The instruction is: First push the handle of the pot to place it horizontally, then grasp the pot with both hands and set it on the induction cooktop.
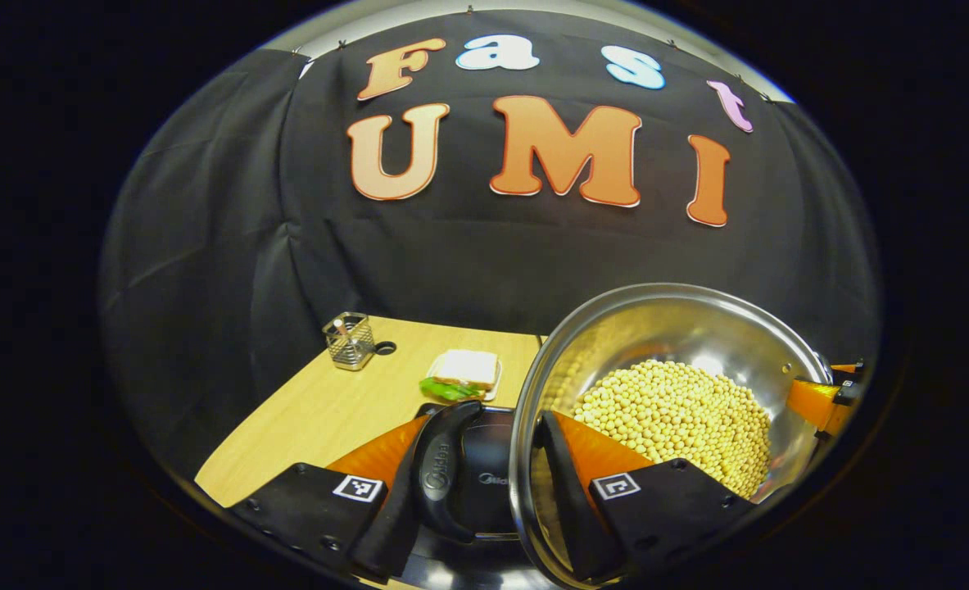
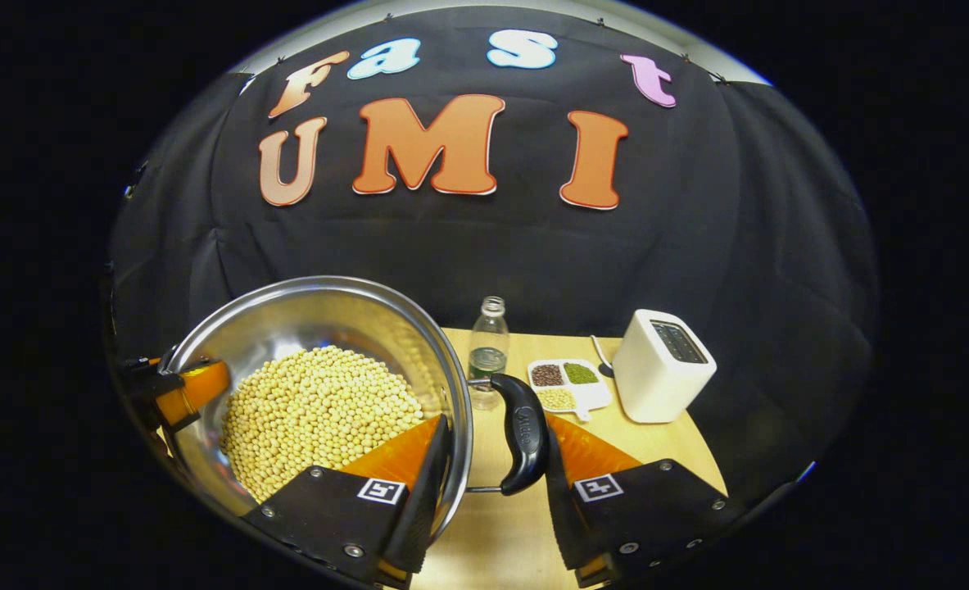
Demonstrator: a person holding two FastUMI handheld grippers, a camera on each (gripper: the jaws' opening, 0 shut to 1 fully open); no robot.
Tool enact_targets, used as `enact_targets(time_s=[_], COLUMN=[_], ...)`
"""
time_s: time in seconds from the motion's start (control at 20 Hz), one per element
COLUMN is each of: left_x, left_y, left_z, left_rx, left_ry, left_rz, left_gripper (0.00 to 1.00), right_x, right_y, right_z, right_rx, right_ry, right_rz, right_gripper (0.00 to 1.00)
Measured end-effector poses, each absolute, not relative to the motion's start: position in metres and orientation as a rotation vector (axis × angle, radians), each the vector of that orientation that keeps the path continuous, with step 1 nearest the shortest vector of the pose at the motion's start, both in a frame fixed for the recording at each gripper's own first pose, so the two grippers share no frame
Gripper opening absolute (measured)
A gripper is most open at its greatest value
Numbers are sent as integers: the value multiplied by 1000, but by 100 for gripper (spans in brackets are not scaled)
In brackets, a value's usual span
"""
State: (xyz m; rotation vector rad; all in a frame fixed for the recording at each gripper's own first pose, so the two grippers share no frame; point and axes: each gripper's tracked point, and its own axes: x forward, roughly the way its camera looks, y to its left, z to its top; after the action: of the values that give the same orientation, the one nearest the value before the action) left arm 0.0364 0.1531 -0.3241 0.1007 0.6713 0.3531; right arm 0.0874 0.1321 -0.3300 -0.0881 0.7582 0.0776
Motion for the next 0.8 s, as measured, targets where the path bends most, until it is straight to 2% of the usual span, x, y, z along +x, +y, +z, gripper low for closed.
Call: enact_targets(time_s=[0.1, 0.15, 0.65, 0.8], left_x=[34, 32, 23, 25], left_y=[171, 179, 239, 268], left_z=[-318, -313, -288, -299], left_rx=[102, 106, 89, 94], left_ry=[670, 664, 661, 665], left_rz=[372, 380, 427, 435], left_gripper=[81, 78, 78, 78], right_x=[91, 92, 103, 102], right_y=[149, 158, 228, 243], right_z=[-330, -328, -324, -333], right_rx=[-89, -87, -92, -85], right_ry=[752, 751, 747, 755], right_rz=[95, 103, 163, 178], right_gripper=[61, 61, 60, 61])
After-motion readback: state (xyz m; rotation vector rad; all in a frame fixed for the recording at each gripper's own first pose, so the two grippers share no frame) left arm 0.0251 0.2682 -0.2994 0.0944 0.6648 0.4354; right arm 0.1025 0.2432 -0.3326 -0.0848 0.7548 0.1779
